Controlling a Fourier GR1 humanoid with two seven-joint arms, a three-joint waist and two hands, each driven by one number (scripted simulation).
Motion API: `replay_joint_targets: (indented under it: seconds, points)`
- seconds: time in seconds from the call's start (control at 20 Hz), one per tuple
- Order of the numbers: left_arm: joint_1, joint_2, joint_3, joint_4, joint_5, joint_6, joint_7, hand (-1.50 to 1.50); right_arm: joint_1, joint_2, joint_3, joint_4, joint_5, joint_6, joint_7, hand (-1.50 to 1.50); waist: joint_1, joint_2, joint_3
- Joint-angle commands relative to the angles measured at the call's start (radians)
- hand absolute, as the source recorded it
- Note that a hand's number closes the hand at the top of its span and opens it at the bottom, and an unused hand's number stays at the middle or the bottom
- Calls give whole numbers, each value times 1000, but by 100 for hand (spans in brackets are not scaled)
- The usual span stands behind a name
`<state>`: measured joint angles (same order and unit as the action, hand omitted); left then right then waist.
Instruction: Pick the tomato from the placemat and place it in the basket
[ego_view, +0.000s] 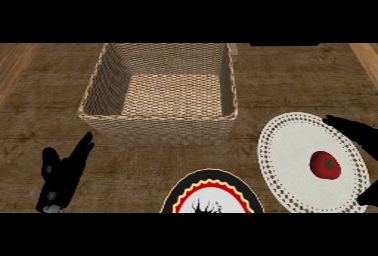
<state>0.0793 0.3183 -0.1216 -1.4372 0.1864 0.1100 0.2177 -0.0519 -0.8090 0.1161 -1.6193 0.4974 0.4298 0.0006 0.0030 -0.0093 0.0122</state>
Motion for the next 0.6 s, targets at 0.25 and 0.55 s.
replay_joint_targets:
  seconds: [0.25, 0.55]
  points:
    - [54, -33, -7, 38, -18, -16, 11, 0, -41, 31, 15, 117, 104, 9, -41, -150, 3, 11, -12]
    - [76, -41, 11, 85, -29, -24, -26, 0, -51, 84, 58, 92, 156, 35, 38, -150, 2, 10, -13]
